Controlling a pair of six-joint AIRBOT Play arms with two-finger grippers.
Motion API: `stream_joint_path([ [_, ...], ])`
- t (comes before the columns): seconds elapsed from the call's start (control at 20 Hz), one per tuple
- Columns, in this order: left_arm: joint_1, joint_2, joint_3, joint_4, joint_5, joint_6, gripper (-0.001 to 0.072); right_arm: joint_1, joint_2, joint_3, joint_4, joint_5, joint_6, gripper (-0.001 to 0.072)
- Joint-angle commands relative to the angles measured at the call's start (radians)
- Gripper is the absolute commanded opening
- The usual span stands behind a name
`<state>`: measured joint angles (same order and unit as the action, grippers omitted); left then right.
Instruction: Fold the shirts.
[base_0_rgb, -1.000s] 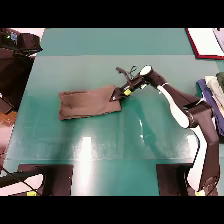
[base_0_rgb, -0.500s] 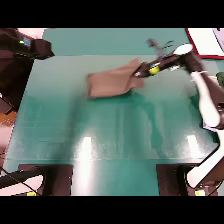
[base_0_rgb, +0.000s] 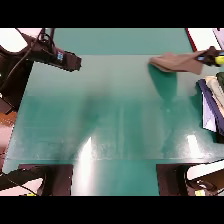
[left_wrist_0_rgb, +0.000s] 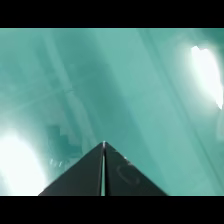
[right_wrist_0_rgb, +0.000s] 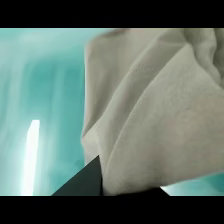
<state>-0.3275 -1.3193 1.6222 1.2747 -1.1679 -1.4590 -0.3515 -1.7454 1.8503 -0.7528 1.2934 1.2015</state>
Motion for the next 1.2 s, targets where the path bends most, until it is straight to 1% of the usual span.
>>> stream_joint_path([
  [0.0,-0.029,0.000,-0.008,-0.003,0.022,-0.005,0.0026,-0.134,0.008,0.001,0.000,-0.111,-0.039,0.0013],
  [0.1,-0.029,0.000,-0.008,-0.002,0.023,-0.008,0.0026,-0.175,0.003,0.024,0.002,-0.132,-0.079,0.0013],
  [0.25,-0.029,0.000,-0.008,-0.003,0.024,-0.008,0.0025,-0.206,-0.014,0.174,0.001,-0.101,-0.130,0.0013],
  [0.35,-0.029,0.000,-0.008,-0.003,0.024,-0.008,0.0026,-0.210,-0.006,0.273,0.001,-0.107,-0.155,0.0012],
  [0.4,-0.029,0.000,-0.008,-0.003,0.024,-0.008,0.0025,-0.212,0.012,0.286,0.001,-0.119,-0.171,0.0012],
  [0.55,-0.029,0.000,-0.008,-0.003,0.023,-0.008,0.0025,-0.220,0.122,0.201,0.000,-0.193,-0.229,0.0013],
  [0.65,-0.029,0.000,-0.008,-0.003,0.023,-0.008,0.0026,-0.244,0.193,0.154,-0.004,-0.183,-0.255,0.0013],
  [0.8,-0.029,0.000,-0.008,-0.003,0.023,-0.007,0.0026,-0.293,0.244,0.189,-0.012,-0.098,-0.256,0.0012],
  [0.85,-0.029,0.000,-0.008,-0.003,0.023,-0.007,0.0025,-0.314,0.261,0.192,-0.036,-0.064,-0.255,0.0013],
  [0.9,-0.029,0.000,-0.008,-0.003,0.023,-0.007,0.0026,-0.328,0.276,0.192,-0.091,-0.032,-0.234,0.0013],
  [1.0,-0.029,0.000,-0.008,-0.003,0.021,-0.007,0.0026,-0.354,0.300,0.190,-0.235,0.056,-0.154,0.0014],
  [1.15,-0.029,0.000,-0.008,-0.003,-0.005,0.002,0.0026,-0.415,0.377,0.081,-0.386,0.137,-0.077,0.0015],
])
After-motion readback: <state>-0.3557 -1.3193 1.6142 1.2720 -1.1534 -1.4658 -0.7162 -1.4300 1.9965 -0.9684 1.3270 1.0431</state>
